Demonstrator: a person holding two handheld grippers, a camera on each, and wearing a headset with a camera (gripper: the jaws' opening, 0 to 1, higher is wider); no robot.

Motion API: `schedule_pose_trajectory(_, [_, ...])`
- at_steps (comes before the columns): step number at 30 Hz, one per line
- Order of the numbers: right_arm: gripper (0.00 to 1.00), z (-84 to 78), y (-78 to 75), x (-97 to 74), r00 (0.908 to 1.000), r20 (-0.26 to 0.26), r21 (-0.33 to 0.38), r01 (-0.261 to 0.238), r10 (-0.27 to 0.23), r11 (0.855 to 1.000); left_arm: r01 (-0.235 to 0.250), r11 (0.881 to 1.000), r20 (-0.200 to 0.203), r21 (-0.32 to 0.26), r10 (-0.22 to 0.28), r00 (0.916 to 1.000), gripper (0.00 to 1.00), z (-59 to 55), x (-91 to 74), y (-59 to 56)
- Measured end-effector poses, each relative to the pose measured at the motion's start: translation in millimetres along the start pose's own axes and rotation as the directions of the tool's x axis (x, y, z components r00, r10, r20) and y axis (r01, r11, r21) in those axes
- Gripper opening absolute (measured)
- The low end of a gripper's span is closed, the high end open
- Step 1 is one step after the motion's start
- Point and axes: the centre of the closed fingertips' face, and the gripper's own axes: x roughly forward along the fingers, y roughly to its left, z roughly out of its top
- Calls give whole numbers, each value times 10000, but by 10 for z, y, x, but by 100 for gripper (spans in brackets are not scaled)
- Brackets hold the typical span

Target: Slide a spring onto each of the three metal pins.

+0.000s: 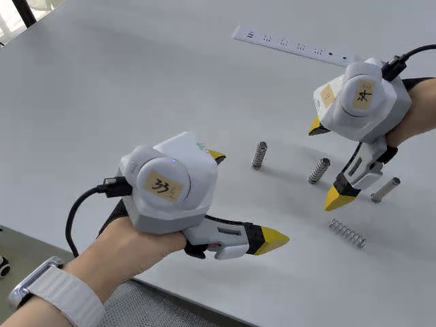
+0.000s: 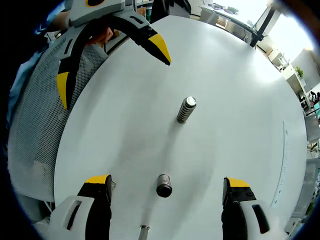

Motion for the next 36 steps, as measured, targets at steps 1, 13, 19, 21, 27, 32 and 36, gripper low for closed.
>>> schedule_pose_trajectory(1, [96,-5,1,-5,10000,1,38,66,-66,10000,4,10000,8,-12,-4,10000,90,1,0,0])
schedule_pose_trajectory(13, [99,-30,44,-154,9961,531,534,675,-704,9963,144,9999,-73,-32,-144,9999,90,-21,21,-39])
schedule_pose_trajectory(19, [99,6,59,-251,9890,1032,844,975,-1060,9916,115,9999,-78,-78,-115,9999,90,-23,14,-23])
schedule_pose_trajectory(21, [99,15,66,-293,9850,1210,988,1116,-1233,9888,84,9999,-91,-81,-84,9999,90,-26,13,-12])
schedule_pose_trajectory(27, [99,-67,72,-383,9722,1628,1423,1460,-1686,9790,143,9999,-127,-81,-144,9998,90,-28,24,-22])
schedule_pose_trajectory(32, [99,-154,123,-482,9576,1943,2135,1705,-2129,9619,167,9999,-145,-23,-167,9998,90,-23,24,-17])
schedule_pose_trajectory(36, [99,-222,180,-570,9448,2111,2601,1926,-2504,9462,86,9999,-40,-131,-87,10000,90,4,-3,29])
